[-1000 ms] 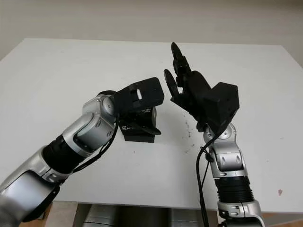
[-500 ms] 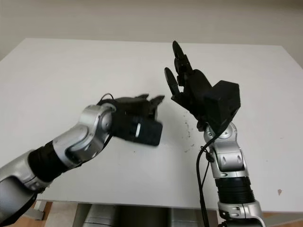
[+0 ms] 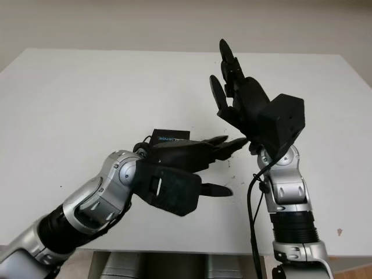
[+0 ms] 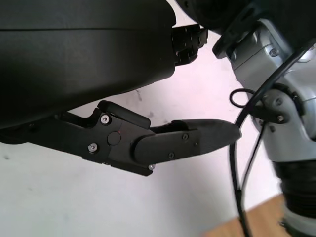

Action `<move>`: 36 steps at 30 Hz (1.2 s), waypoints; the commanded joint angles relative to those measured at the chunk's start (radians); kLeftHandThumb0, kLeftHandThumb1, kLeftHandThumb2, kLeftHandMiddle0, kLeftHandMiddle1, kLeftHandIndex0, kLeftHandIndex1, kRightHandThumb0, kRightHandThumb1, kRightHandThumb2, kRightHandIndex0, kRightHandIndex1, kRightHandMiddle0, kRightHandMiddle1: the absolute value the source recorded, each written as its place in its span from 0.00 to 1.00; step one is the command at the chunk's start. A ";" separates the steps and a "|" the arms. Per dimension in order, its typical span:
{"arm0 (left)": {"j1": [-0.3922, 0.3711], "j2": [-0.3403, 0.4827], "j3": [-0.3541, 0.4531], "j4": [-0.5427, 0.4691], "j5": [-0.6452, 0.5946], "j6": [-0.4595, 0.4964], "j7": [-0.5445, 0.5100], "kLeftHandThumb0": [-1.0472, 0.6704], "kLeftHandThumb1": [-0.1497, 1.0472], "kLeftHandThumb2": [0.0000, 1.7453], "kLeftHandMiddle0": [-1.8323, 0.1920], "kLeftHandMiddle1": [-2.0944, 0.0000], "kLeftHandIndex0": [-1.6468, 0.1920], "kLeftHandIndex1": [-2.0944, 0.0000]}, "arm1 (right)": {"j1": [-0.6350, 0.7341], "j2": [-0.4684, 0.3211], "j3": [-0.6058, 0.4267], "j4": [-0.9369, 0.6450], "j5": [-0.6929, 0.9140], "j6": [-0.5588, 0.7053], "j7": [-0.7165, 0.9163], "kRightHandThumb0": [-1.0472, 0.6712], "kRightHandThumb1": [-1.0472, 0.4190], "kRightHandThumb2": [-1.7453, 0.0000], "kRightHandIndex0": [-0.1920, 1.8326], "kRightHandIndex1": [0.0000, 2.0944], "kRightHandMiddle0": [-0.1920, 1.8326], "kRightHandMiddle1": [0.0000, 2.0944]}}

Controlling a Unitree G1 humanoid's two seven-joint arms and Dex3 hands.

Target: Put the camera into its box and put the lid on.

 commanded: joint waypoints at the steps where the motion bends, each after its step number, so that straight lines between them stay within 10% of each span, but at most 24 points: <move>1: 0.022 -0.009 0.041 -0.049 -0.024 0.036 0.002 0.18 1.00 0.30 1.00 1.00 1.00 1.00 | -0.021 -0.009 -0.005 0.000 -0.006 0.007 -0.007 0.16 0.00 0.63 0.02 0.03 0.04 0.03; 11: 0.055 0.002 0.296 -0.102 -0.212 0.107 0.072 0.21 1.00 0.28 1.00 1.00 1.00 1.00 | -0.066 -0.028 -0.019 0.057 0.001 -0.025 0.007 0.15 0.00 0.67 0.03 0.03 0.05 0.04; 18: 0.116 -0.071 0.474 -0.011 -0.275 -0.151 0.328 0.31 1.00 0.14 0.89 0.95 0.92 0.96 | -0.122 -0.059 -0.043 0.117 0.014 -0.041 0.027 0.17 0.00 0.65 0.01 0.02 0.03 0.03; 22: 0.037 -0.069 0.576 0.162 -0.297 -0.356 0.463 0.41 1.00 0.10 0.76 0.36 0.77 0.49 | -0.167 -0.091 -0.053 0.177 0.026 -0.063 0.064 0.18 0.00 0.63 0.00 0.00 0.00 0.01; 24: -0.036 -0.018 0.613 0.276 -0.304 -0.390 0.470 0.39 1.00 0.08 0.81 0.27 0.82 0.40 | -0.193 -0.103 -0.056 0.215 0.027 -0.074 0.078 0.18 0.00 0.63 0.00 0.00 0.00 0.00; 29: -0.222 0.156 0.602 0.558 -0.277 -0.407 0.353 0.23 0.95 0.03 0.81 0.80 0.87 0.73 | -0.245 -0.107 -0.060 0.277 0.036 -0.073 0.093 0.18 0.00 0.64 0.00 0.00 0.00 0.00; 36: -0.404 0.274 0.543 0.916 -0.264 -0.529 0.138 0.18 0.92 0.03 0.81 0.95 0.88 0.88 | -0.346 -0.147 -0.083 0.338 0.074 -0.018 0.136 0.16 0.00 0.65 0.02 0.01 0.04 0.02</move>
